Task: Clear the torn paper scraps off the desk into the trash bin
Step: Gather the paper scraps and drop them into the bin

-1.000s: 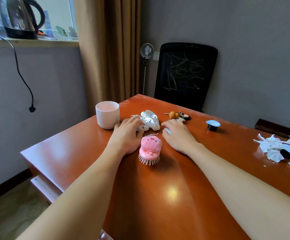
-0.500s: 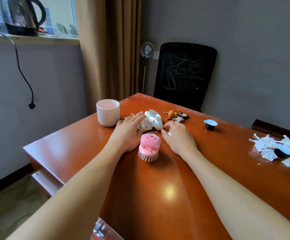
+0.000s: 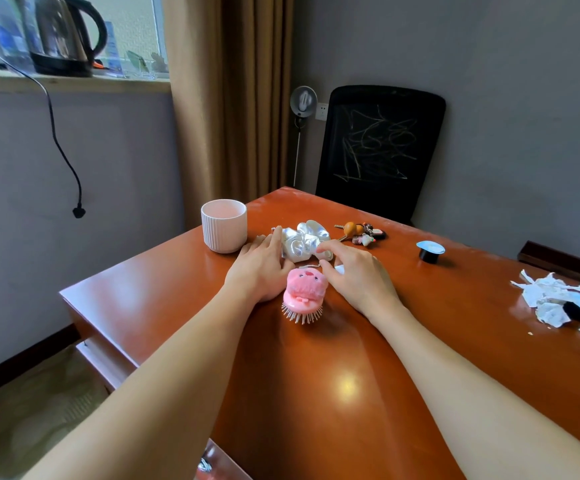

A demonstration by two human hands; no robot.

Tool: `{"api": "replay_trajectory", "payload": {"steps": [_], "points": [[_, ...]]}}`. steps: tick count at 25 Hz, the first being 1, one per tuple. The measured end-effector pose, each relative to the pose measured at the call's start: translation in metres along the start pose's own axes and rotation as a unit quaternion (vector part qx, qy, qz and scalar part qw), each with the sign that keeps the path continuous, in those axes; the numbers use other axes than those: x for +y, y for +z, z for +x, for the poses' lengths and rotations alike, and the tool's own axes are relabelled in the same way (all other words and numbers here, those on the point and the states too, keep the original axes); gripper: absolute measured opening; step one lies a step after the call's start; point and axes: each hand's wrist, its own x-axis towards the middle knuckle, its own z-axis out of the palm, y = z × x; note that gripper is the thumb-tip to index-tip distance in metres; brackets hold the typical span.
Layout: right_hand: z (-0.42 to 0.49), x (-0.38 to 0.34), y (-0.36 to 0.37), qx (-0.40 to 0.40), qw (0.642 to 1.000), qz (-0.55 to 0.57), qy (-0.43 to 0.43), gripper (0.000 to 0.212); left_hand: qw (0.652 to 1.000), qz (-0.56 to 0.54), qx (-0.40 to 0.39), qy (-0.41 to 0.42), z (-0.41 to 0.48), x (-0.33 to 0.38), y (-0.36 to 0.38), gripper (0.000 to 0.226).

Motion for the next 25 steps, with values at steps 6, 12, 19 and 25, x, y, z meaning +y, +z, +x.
{"api": "replay_trajectory", "payload": {"steps": [6, 12, 19, 25], "points": [[0.002, 0.000, 0.002, -0.055, 0.998, -0.040, 0.008, 0.026, 0.997, -0.028, 0.071, -0.027, -0.007, 0.006, -0.004, 0.070], [-0.003, -0.004, -0.005, -0.054, 0.996, -0.056, 0.030, 0.023, 0.989, -0.012, 0.149, 0.009, -0.019, 0.006, -0.009, 0.038], [-0.005, -0.009, -0.004, -0.093, 0.986, -0.121, 0.064, 0.024, 0.988, -0.052, 0.141, 0.034, -0.031, 0.001, -0.011, 0.033], [-0.030, -0.018, -0.024, -0.113, 0.984, -0.109, 0.088, 0.021, 0.989, -0.041, 0.143, -0.008, -0.061, 0.001, -0.016, 0.041]]}}
